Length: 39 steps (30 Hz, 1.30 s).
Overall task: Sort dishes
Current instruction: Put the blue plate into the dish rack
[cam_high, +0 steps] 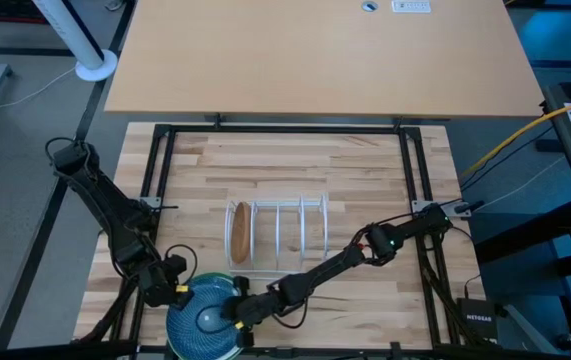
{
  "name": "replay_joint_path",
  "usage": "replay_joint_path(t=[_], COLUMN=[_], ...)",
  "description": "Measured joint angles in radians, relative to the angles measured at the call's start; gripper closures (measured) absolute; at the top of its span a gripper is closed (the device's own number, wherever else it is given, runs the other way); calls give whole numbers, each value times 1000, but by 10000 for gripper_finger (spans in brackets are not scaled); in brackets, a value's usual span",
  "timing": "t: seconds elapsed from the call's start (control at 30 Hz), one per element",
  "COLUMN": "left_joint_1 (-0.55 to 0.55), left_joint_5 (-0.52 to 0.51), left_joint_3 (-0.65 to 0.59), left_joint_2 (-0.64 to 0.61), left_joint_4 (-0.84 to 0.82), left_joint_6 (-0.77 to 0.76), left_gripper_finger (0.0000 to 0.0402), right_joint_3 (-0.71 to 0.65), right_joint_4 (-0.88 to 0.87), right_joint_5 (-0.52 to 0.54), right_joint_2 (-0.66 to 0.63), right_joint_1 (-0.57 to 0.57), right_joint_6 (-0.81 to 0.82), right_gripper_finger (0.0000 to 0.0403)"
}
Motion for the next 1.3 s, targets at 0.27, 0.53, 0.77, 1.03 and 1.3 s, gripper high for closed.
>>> replay_joint_path(t=[0.27,0.53,0.77,1.03,1.3], left_joint_1=[2,0,-1,-3,-4], left_joint_5=[-43,-57,-95,-124,-164], left_joint_3=[1,1,47,120,191], left_joint_2=[2,1,1,2,2], left_joint_4=[10,0,-47,-170,-278], left_joint_6=[22,29,131,212,307], left_gripper_finger=[400,400,400,400,400], right_joint_3=[186,198,199,199,204], right_joint_4=[-209,-245,-314,-336,-327], right_joint_5=[54,53,64,96,104], right_joint_2=[2,-19,-53,-129,-159], right_joint_1=[9,13,13,14,14], right_joint_6=[-109,-121,-120,-119,-119], right_gripper_finger=[397,397,397,397,397])
